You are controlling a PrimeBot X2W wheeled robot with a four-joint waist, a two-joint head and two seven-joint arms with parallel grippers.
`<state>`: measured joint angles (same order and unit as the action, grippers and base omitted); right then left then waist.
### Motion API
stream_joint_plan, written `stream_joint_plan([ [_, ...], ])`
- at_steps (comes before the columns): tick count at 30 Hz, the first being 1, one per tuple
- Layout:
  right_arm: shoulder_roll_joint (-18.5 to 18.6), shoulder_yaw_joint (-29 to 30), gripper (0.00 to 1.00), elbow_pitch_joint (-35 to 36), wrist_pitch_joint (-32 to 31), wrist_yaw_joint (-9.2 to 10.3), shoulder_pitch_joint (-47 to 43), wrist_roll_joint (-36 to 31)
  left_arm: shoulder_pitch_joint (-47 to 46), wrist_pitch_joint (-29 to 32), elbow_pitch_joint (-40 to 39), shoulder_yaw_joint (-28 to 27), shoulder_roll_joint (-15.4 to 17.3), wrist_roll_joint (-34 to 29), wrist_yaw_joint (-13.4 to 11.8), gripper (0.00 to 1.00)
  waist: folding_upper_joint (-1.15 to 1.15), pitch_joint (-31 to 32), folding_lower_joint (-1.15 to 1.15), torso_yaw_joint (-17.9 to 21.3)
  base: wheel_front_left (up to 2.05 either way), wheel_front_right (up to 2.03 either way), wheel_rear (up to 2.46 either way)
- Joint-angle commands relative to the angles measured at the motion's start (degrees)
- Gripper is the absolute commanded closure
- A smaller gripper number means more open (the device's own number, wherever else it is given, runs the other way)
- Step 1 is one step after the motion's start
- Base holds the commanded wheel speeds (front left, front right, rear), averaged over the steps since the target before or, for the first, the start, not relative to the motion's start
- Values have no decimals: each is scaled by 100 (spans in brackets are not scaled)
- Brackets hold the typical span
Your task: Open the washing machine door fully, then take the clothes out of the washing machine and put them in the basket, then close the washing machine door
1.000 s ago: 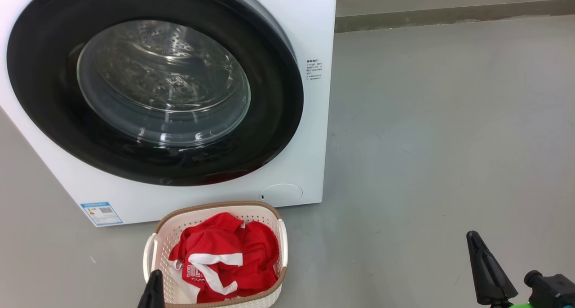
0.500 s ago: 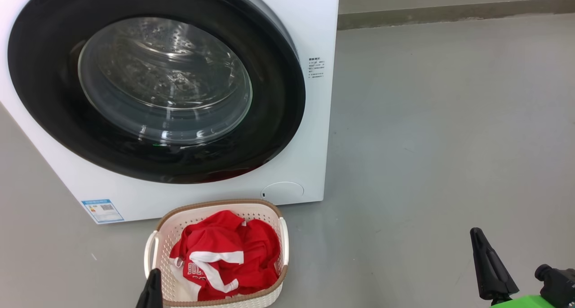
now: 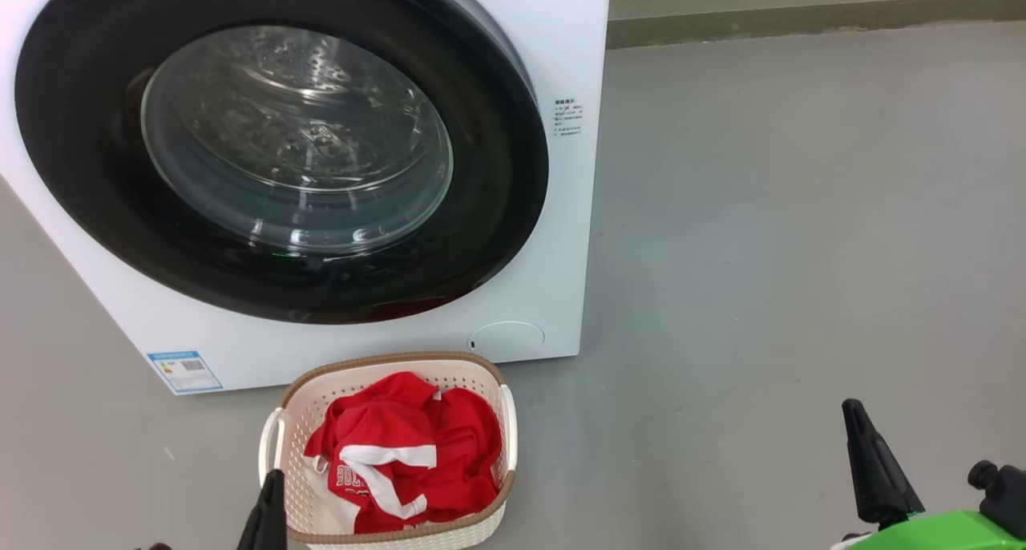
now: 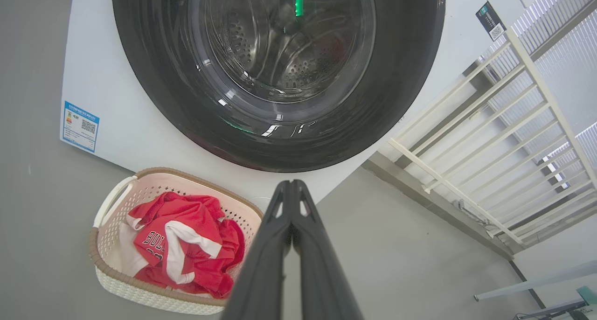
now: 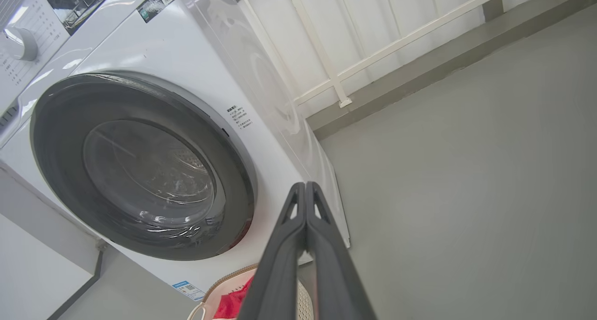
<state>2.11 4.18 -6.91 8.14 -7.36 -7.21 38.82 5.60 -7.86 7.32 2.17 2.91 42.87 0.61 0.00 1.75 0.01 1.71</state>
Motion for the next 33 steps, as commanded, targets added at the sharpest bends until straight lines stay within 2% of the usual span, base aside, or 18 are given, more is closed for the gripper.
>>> stream_joint_plan([
  [1, 114, -59, 100, 111, -37, -7, 309, 190, -251, 34, -102, -115, 98, 184, 81, 100, 0, -3, -1, -3, 0, 0, 0],
  [33, 175, -43, 100, -230, -554, -9, 735, 2455, -633, 538, 218, -323, 135, 2283, 338, 100, 0, -84, -1, -74, 0, 0, 0],
])
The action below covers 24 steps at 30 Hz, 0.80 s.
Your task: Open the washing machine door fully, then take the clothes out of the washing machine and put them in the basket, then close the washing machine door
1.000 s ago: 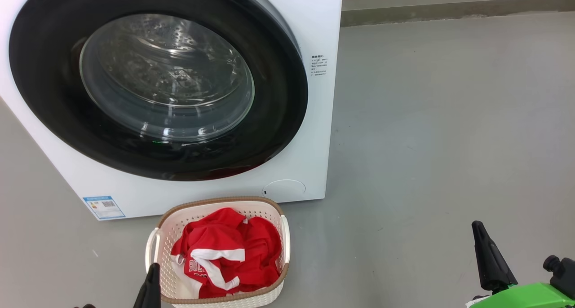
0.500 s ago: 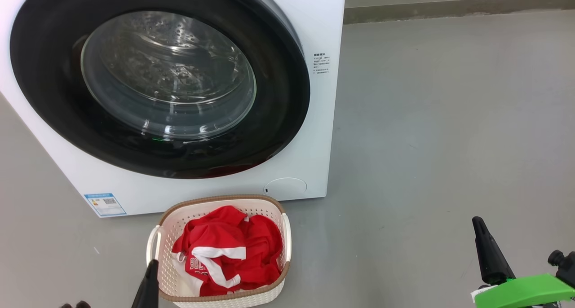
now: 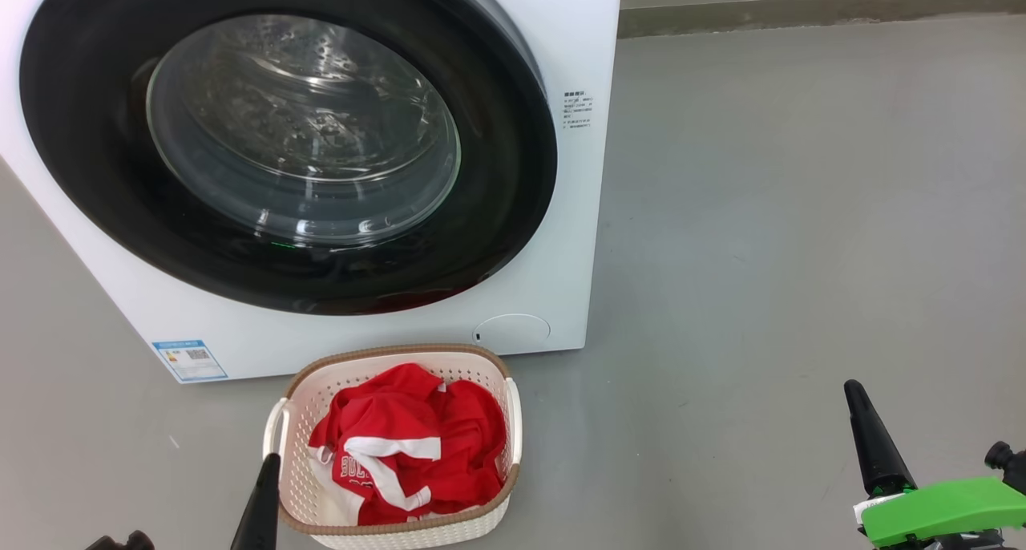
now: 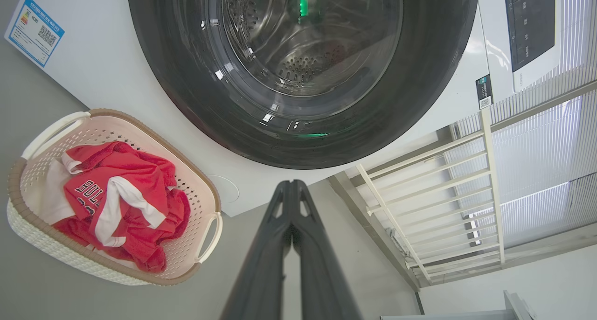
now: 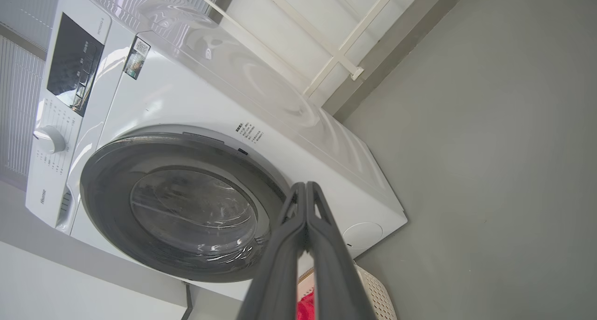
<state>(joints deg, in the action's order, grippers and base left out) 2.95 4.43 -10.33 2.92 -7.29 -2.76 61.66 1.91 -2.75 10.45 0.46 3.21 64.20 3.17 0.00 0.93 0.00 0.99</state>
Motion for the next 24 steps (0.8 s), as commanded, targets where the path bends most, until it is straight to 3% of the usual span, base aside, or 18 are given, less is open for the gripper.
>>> stream_joint_plan([
  [1, 93, -67, 100, 102, -48, -16, 303, 242, -276, 43, -85, -159, 105, 216, 90, 100, 0, -4, 0, -4, 0, 0, 0],
  [24, 119, -32, 100, -134, -422, -18, 598, 1778, -542, 409, 139, -326, 113, 1638, 266, 100, 0, -59, 0, -53, 0, 0, 0],
])
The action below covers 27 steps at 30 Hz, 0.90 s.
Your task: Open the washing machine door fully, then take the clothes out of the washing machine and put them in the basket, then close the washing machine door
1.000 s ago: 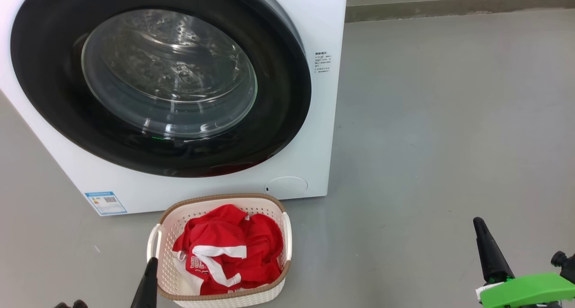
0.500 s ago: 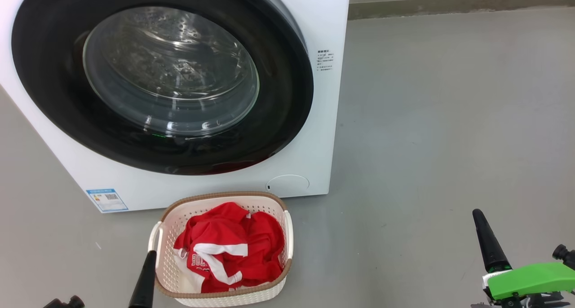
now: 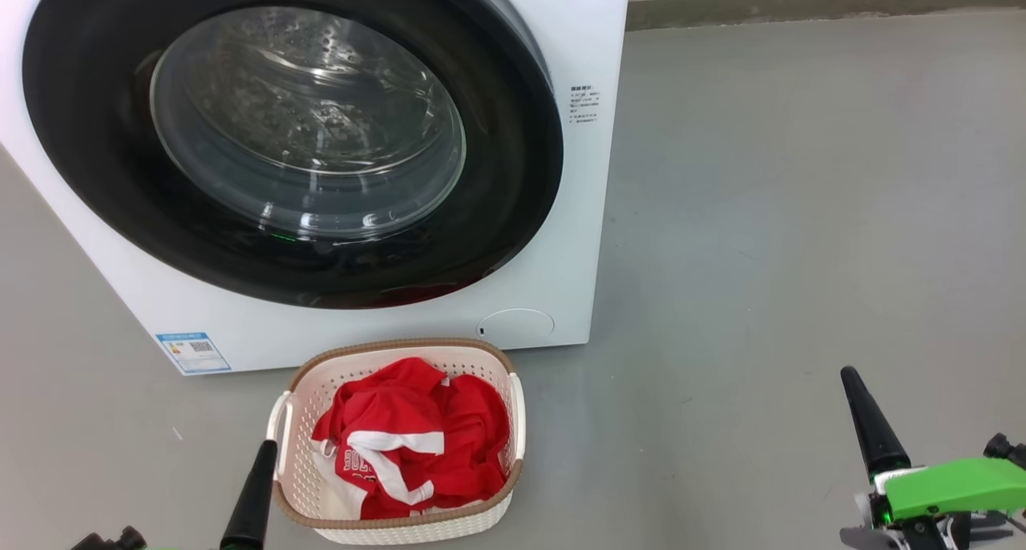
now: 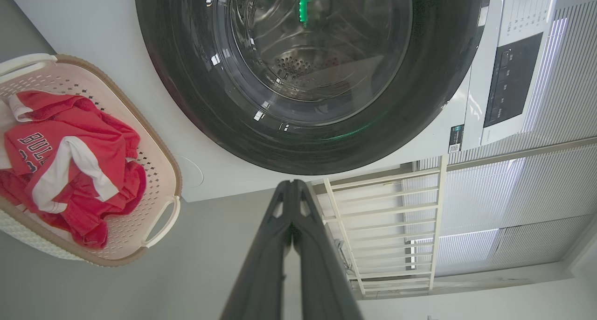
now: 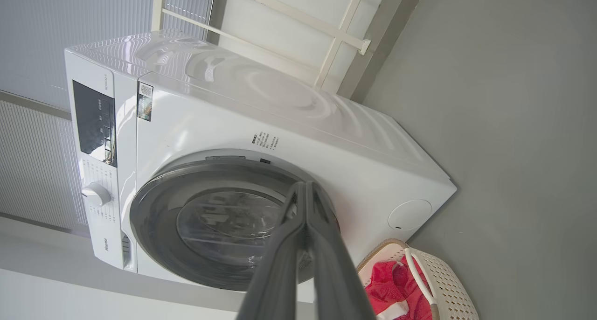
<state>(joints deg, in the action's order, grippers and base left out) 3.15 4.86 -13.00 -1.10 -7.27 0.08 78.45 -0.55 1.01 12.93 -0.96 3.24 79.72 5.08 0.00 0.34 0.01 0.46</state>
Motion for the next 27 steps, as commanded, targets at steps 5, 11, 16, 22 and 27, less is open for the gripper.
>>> stream_joint_plan([
  [5, 103, -65, 100, 79, -106, -21, 381, 448, -356, 118, -57, -225, 111, 407, 115, 100, 0, -13, 0, -11, 0, 0, 0],
  [11, 108, -53, 100, 14, -210, -21, 462, 863, -429, 219, 4, -273, 112, 791, 163, 100, 0, -28, 0, -25, 0, 0, 0],
  [16, 112, -42, 100, -39, -298, -22, 529, 1211, -489, 305, 55, -314, 111, 1113, 203, 100, 0, -40, 0, -36, 0, 0, 0],
  [22, 113, -28, 100, -90, -382, -22, 593, 1533, -547, 388, 103, -356, 109, 1411, 241, 100, 0, -52, 0, -46, 0, 0, 0],
  [27, 105, -17, 100, -91, -392, -22, 594, 1524, -548, 397, 104, -368, 100, 1401, 241, 100, 0, -52, 0, -46, 0, 0, 0],
])
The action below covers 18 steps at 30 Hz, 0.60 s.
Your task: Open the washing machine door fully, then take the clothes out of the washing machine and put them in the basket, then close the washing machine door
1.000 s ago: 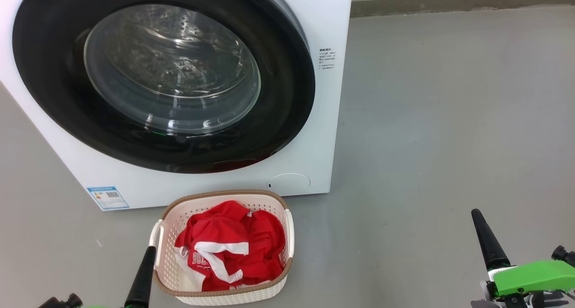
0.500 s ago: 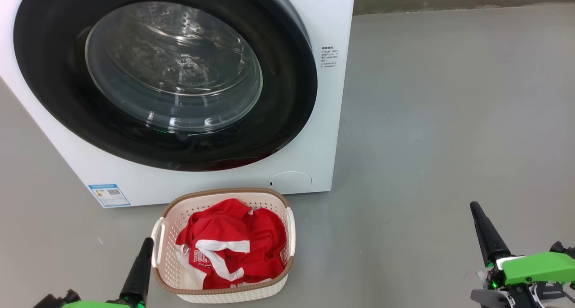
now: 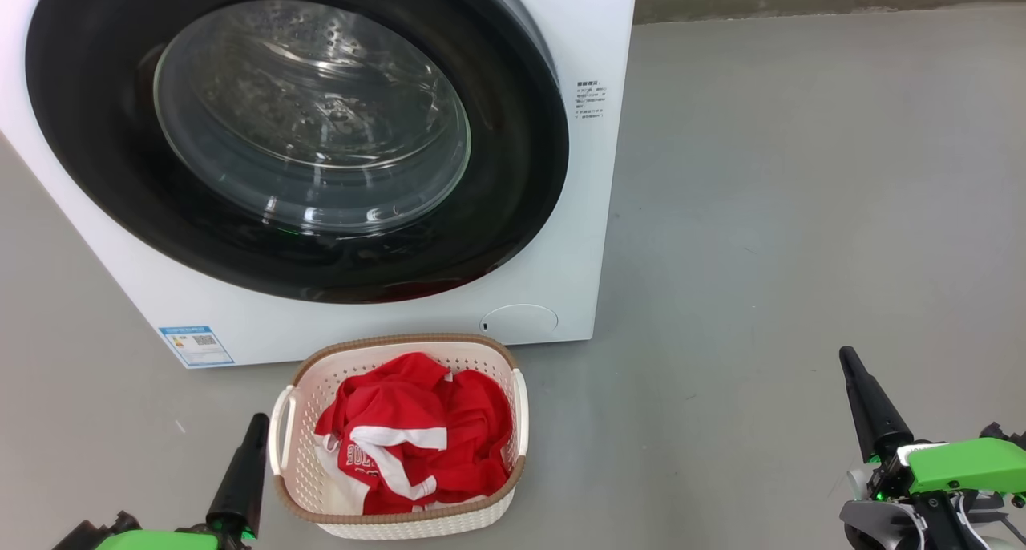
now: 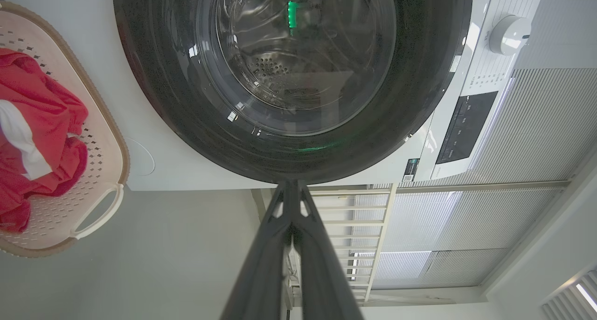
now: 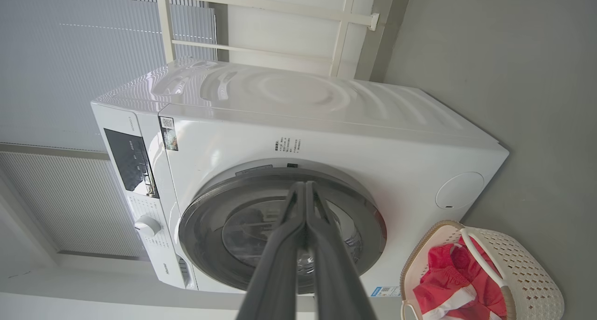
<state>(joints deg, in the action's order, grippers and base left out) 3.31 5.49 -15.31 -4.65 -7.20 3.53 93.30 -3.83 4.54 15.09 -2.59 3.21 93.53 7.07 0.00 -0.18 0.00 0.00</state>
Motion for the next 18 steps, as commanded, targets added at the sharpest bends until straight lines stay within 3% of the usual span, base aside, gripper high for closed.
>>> stream_joint_plan([
  [1, 87, -77, 100, 139, -39, -29, 248, 36, -220, 45, -113, -208, 101, 18, 42, 100, 0, 0, 0, 0, 0, 0, 0],
  [18, 63, -44, 100, 137, -65, -29, 251, 9, -223, 72, -111, -241, 77, -10, 42, 100, 0, 0, 0, 0, 0, 0, 0],
])
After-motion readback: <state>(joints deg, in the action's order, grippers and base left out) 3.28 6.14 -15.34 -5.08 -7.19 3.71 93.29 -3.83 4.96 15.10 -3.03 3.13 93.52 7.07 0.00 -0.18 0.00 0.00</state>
